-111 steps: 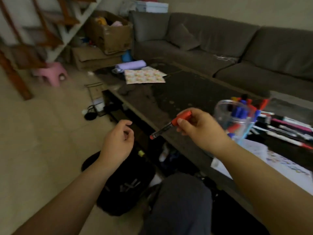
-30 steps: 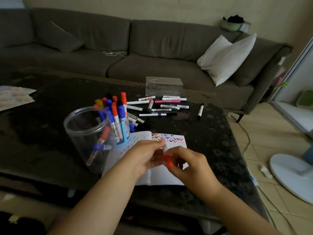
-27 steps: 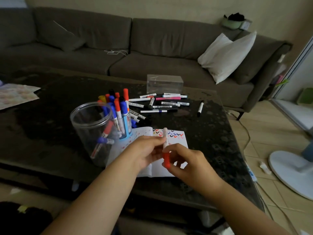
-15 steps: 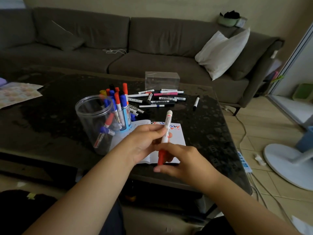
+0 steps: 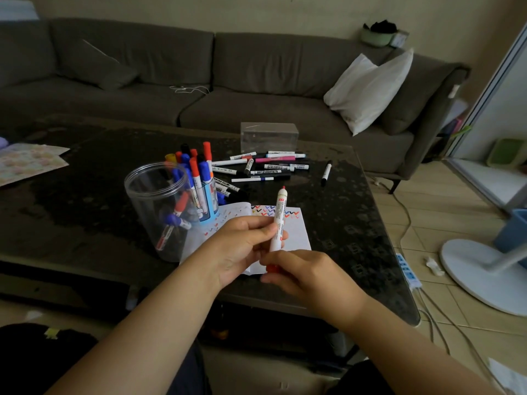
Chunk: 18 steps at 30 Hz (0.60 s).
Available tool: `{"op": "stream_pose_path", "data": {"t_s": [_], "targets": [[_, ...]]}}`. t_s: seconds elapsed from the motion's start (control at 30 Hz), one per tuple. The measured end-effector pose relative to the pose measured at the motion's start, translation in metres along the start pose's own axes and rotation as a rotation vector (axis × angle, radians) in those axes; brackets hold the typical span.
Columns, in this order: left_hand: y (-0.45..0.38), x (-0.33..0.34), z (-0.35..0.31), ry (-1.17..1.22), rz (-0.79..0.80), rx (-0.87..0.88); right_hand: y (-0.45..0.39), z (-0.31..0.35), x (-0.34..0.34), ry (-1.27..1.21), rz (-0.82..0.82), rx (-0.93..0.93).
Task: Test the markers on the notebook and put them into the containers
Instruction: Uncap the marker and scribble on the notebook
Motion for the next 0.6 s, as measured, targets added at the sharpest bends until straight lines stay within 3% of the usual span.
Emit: {"op": "stream_pose_path", "data": {"t_s": [0.17,0.33,0.43,0.6], "targets": [[-0.003,-0.007,0.004,0.011,-0.106,-0.038,0.002,-0.001,-0.007,-0.042,0.021,0.072],[-0.013,-0.015,0.01,-0.061,-0.18,-0.099,-0.003,-0.028,-0.007,0.22,-0.138,0.15],[-0.017,-0.016,0.016,-0.146,-0.172,-0.105,-0.007,-0.046,0.005,0.344,-0.059,0.119],[-0.029,-0.017,0.029,-0.338,-0.178,-0.103,-0.011,-0.067,0.031,0.325,0.049,0.079]]}}
Point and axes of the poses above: each hand's wrist, its own y-axis away from the middle knuckle, its own x-axis out of the palm, z = x × y, the point moved 1 cm from there along -y, towards the middle knuckle, and after that the axes turned 8 degrees about -z, right-handed, at the moved point
